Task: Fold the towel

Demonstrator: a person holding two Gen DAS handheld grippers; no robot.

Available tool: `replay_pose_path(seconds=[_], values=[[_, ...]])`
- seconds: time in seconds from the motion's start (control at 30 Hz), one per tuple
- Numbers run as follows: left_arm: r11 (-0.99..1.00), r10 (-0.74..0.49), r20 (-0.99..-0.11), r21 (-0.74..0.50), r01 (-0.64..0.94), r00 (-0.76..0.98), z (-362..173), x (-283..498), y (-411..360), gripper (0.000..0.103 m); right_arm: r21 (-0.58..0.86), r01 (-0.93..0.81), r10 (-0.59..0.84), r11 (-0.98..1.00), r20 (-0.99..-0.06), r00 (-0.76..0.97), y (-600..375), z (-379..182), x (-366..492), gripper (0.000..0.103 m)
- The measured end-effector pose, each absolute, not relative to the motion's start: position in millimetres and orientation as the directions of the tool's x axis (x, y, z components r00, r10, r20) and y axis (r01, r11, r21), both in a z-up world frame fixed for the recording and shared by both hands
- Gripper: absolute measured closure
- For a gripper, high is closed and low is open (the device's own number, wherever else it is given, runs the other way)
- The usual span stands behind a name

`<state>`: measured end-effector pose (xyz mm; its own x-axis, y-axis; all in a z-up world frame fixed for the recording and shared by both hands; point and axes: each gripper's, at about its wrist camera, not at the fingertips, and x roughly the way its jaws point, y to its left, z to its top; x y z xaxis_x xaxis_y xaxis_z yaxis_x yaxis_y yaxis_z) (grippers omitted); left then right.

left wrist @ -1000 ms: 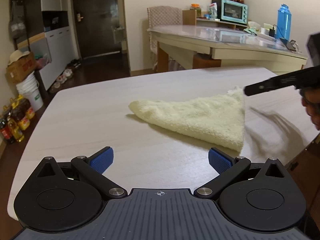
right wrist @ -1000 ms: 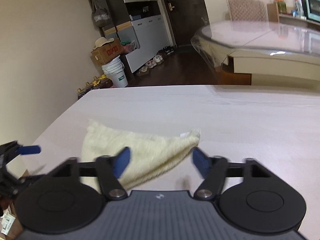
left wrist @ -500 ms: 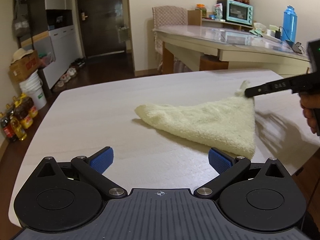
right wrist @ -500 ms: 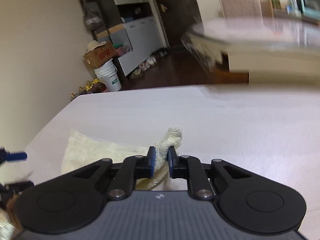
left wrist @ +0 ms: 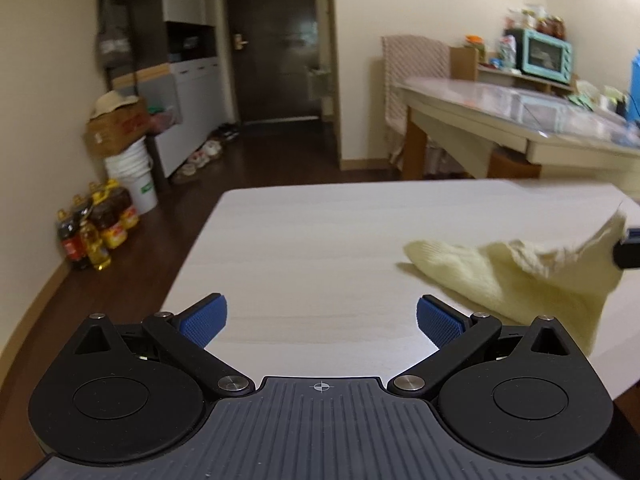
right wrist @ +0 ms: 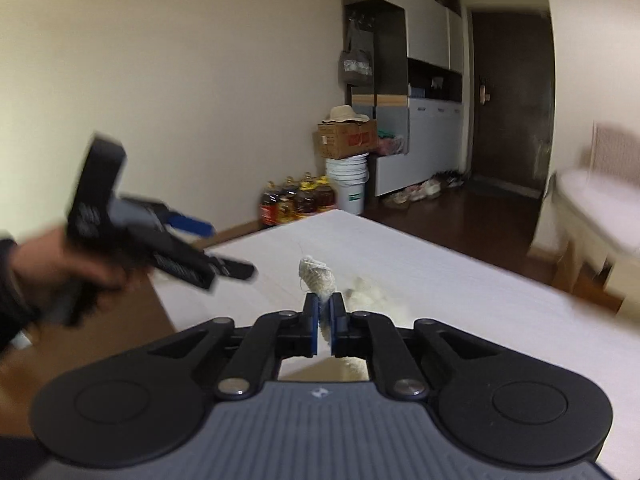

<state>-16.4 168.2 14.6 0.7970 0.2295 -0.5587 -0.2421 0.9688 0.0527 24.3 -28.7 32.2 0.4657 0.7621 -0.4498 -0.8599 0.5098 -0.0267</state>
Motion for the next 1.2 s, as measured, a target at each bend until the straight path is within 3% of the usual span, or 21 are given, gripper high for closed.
replay_pose_path(seconds=[0.27, 0.5, 0.67, 0.83, 1.0, 1.2], values=[[0.977, 0.201, -0.567, 0.054, -0.208, 0.799, 10, -18, 166, 0.000, -0.015, -0.774, 0.681, 0.633, -0.465, 0.566, -51, 27, 52, 0.097], [0.979, 0.201, -0.564, 0.083, -0.187, 0.801, 10, 0, 165, 0.000, 0.083, -0.905, 0.817, 0.417, -0.471, 0.333, -15, 24, 11, 0.097], [0.979, 0.202, -0.566, 0.099, -0.178, 0.799, 6, 11, 167, 0.000, 0.079, -0.956, 0.828, 0.281, -0.524, 0.200, 24, 3, -10, 0.097], [0.982, 0.190, -0.586, 0.105, -0.159, 0.788, -3, 21, 169, 0.000, 0.111, -0.970, 0.830, 0.216, -0.545, 0.122, 21, 3, -11, 0.088], [0.987, 0.156, -0.606, 0.113, -0.110, 0.780, -13, 42, 171, 0.000, 0.131, -0.941, 0.835, 0.313, -0.510, 0.206, -12, 28, 17, 0.082], [0.993, 0.104, -0.623, 0.116, -0.040, 0.775, -15, 79, 179, 0.000, 0.092, -0.898, 0.772, 0.431, -0.553, 0.314, -10, 33, 82, 0.082]])
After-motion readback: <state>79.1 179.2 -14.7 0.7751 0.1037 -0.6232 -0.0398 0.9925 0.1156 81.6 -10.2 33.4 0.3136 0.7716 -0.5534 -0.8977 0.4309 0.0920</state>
